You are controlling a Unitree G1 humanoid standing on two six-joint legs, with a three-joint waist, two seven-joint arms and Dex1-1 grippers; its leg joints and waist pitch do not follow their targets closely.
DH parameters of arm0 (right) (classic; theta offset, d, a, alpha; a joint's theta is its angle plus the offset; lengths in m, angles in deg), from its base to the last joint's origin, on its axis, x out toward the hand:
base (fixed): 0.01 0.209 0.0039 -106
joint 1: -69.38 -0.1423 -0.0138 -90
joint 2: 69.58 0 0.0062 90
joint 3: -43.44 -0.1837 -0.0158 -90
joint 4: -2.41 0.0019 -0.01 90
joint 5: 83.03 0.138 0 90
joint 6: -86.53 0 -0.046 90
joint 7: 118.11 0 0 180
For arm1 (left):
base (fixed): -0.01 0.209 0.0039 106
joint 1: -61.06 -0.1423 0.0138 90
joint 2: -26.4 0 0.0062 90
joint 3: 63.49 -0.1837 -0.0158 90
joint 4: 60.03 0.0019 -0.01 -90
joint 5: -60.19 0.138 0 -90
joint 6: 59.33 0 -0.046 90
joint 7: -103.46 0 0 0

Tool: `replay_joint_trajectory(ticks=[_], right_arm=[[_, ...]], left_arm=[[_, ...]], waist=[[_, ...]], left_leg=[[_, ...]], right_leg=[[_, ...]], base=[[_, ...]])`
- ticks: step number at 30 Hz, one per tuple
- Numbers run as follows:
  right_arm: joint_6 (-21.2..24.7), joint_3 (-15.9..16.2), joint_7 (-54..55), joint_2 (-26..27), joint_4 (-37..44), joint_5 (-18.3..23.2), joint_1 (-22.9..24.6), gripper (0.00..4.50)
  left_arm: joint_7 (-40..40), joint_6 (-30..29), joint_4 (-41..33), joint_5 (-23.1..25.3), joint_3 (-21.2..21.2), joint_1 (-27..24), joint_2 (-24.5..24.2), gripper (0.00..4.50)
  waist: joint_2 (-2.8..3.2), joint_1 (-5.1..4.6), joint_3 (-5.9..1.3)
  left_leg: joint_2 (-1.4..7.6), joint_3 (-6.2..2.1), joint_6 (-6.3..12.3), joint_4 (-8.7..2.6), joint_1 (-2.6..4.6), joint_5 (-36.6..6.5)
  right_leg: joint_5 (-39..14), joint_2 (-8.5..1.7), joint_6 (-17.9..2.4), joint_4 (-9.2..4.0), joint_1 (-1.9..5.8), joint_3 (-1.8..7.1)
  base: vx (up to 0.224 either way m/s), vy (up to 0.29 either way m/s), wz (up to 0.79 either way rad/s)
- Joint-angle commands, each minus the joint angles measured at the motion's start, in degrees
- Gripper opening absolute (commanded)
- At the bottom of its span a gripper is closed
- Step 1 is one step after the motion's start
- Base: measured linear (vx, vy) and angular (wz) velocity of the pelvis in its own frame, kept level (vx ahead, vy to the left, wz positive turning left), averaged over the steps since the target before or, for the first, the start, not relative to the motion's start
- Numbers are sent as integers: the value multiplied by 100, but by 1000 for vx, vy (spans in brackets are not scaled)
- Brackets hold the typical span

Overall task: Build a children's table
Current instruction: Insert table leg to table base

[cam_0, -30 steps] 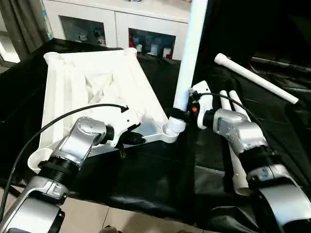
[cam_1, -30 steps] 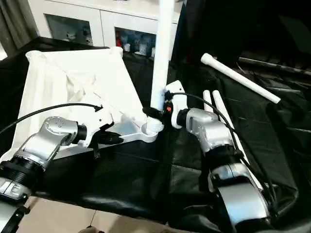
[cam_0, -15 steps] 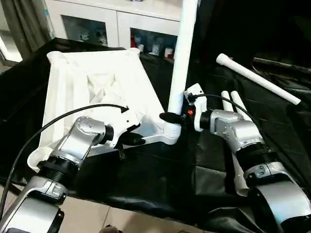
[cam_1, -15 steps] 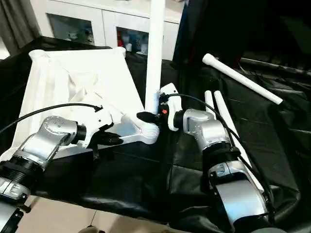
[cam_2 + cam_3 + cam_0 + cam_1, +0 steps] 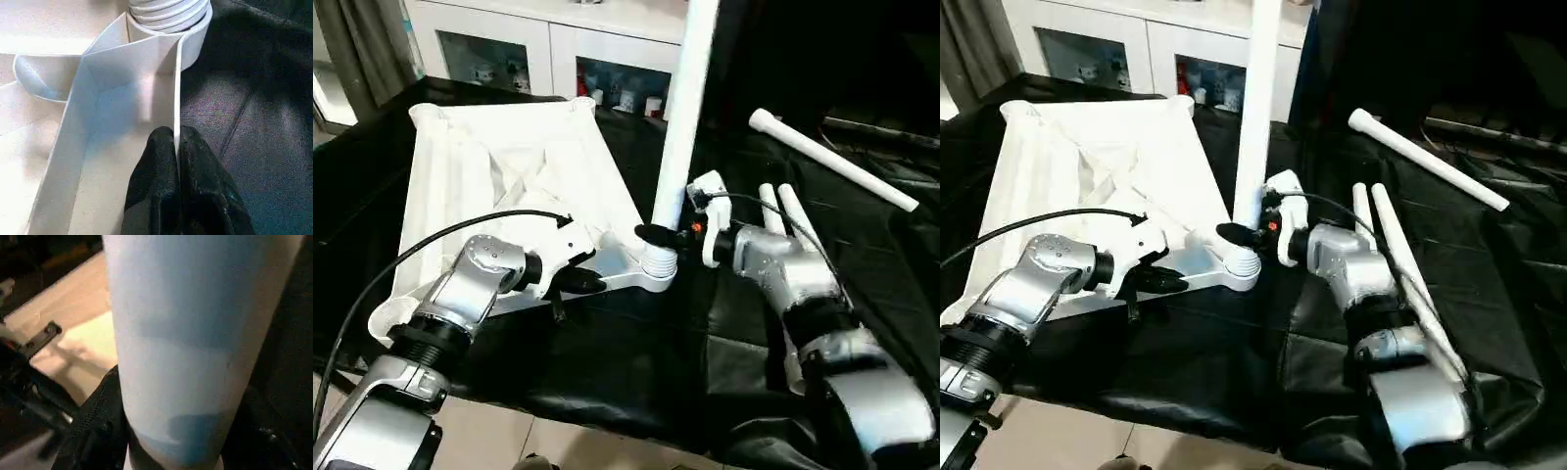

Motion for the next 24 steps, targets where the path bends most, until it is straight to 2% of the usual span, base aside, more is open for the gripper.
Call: replay_joint_trajectory(ticks=[1,4,5,6,7,10,11,14,20,23,24], right_arm=[[-180,-114,158,21,-2,20,303,191],[-399,-177,195,92,100,56,499,191],[-525,-188,235,120,125,46,570,191],[-588,-194,249,136,142,46,610,191],[-965,-185,341,207,203,-10,792,191],[-1485,-153,415,299,214,-140,992,191],[-1693,-146,438,342,213,-187,1082,191],[-2318,-74,623,457,242,-379,1353,191],[-2779,37,701,530,162,-535,1484,191],[-2752,94,655,531,123,-569,1441,191],[-2583,163,541,518,85,-586,1344,191]], left_arm=[[-37,96,52,-88,29,20,89,0],[-32,114,97,-82,32,48,93,0],[-27,128,115,-72,28,60,91,0],[-27,129,120,-70,28,65,91,0],[-30,146,157,-63,27,95,91,0],[-35,181,228,-53,32,146,92,0],[-32,190,247,-48,35,161,96,0],[-17,204,282,-37,40,195,105,0],[-26,254,345,-19,36,218,97,0],[-53,268,350,-15,31,216,77,0],[-89,279,350,-13,25,219,53,0]], waist=[[97,12,-416],[103,7,-411],[122,10,-411],[113,7,-409],[155,22,-413],[131,18,-413],[167,20,-400],[178,23,-392],[181,12,-390],[185,8,-383],[177,6,-380]], left_leg=[[202,-32,-12,-391,62,-891],[200,-35,-2,-398,64,-941],[199,-39,-23,-400,69,-991],[198,-37,-28,-402,69,-1019],[205,-37,-50,-402,80,-1061],[199,-44,-56,-411,72,-1099],[200,-47,-62,-419,75,-1172],[204,-58,-100,-433,79,-1341],[202,-61,-63,-444,78,-1417],[203,-67,-44,-454,74,-1451],[206,-68,-39,-456,75,-1487]], right_leg=[[-428,-459,-1327,-428,316,268],[-486,-456,-1331,-443,313,265],[-562,-458,-1327,-446,310,266],[-596,-456,-1321,-454,304,267],[-601,-466,-1313,-463,294,271],[-567,-451,-1312,-455,308,267],[-659,-458,-1310,-469,289,267],[-922,-466,-1259,-497,280,272],[-954,-454,-1259,-507,280,276],[-989,-452,-1256,-512,284,279],[-1044,-454,-1249,-516,280,279]], base=[[0,0,0],[0,0,0],[0,0,0],[0,0,0],[0,0,0],[0,0,0],[0,0,0],[0,0,0],[0,0,0],[0,0,0],[0,0,0]])
